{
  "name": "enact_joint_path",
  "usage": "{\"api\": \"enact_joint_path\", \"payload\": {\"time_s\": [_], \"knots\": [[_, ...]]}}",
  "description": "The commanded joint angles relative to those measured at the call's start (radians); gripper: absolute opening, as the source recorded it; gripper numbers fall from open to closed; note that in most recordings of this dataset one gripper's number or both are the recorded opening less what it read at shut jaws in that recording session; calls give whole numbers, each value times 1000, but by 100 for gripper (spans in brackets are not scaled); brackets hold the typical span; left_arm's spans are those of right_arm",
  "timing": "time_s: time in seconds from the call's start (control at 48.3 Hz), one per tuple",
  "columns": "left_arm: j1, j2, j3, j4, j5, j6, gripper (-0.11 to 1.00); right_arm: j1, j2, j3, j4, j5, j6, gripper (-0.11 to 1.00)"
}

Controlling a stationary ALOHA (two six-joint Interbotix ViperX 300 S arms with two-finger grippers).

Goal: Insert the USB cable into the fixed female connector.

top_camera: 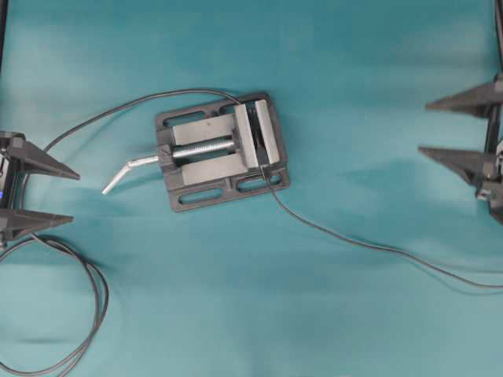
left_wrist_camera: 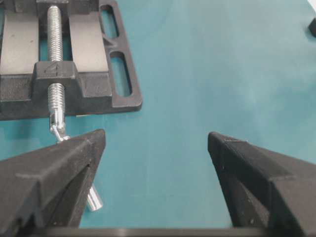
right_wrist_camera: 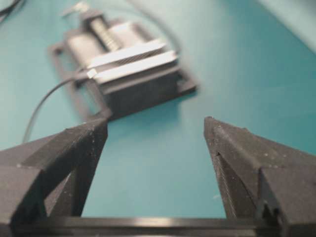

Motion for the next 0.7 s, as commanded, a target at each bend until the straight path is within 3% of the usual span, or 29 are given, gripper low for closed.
{"api": "enact_joint_path", "payload": {"time_s": [0.0,0.124,0.331,0.579,0.683], "knots": [[-2,6,-12,3,-8,-11,100,2,5,-14,-3,121,0,82],[0,6,-12,3,-8,-11,100,2,5,-11,-3,350,3,82],[-2,6,-12,3,-8,-11,100,2,5,-57,-3,526,6,82],[-2,6,-12,3,-8,-11,100,3,-12,-55,-3,549,9,82],[-2,6,-12,3,-8,-11,100,-52,-46,-32,-3,537,44,82]]}}
